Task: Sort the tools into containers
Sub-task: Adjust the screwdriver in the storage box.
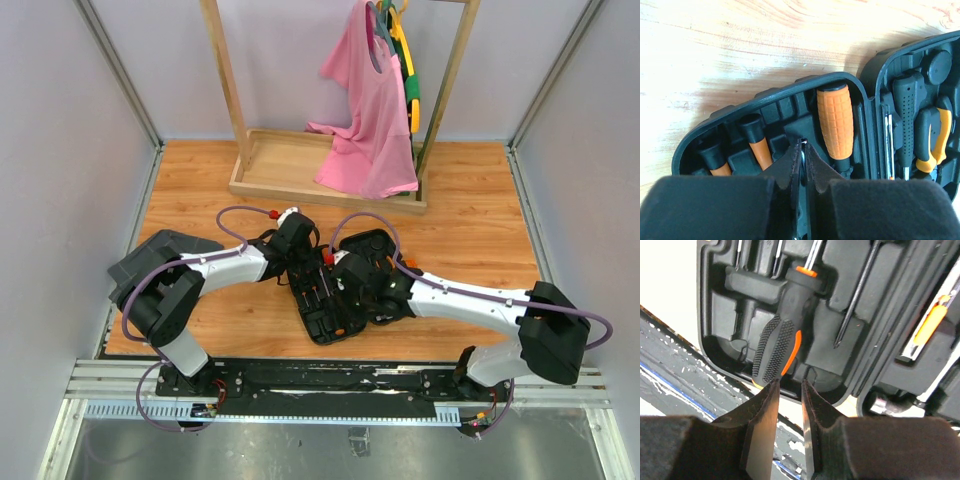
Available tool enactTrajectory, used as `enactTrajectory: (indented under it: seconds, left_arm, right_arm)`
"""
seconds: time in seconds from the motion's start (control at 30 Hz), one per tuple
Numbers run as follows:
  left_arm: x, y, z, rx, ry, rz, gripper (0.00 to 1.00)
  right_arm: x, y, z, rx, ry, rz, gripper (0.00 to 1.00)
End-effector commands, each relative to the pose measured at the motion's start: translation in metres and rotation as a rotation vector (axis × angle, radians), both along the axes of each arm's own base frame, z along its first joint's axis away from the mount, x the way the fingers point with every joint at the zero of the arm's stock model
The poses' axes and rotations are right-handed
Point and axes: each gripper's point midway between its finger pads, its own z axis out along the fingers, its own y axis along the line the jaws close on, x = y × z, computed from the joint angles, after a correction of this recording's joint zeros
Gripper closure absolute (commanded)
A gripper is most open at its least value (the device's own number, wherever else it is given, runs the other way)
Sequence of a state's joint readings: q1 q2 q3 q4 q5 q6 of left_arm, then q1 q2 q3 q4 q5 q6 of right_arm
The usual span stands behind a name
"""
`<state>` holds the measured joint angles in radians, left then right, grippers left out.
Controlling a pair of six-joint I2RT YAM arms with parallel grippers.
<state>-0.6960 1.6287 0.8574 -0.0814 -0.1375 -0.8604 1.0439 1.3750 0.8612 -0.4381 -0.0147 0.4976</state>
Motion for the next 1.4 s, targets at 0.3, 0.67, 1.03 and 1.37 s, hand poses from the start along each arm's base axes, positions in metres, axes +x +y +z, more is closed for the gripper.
enactTrajectory:
  seconds: [0.3, 0.67, 1.03, 1.37]
  left_arm:
    - [-0.004, 0.004, -0.006, 0.046, 0.015, -0.009, 0.92]
    - [-0.004, 0.003, -0.005, 0.047, 0.013, -0.012, 0.92]
    - [-0.003, 0.001, -0.005, 0.060, 0.022, -0.016, 0.92]
    - [-0.004, 0.000, -0.007, 0.073, 0.035, -0.017, 0.92]
  right_arm:
    - [0.001, 0.027, 0.012, 0.107, -0.020, -0.064, 0.66]
    - [0.008, 0.017, -0.012, -0.011, -0.031, -0.085, 0.72]
    - [0.007, 0.004, -0.039, -0.108, -0.014, -0.090, 0.83]
    - [0.001, -0.012, -0.063, -0.202, 0.015, -0.088, 0.86]
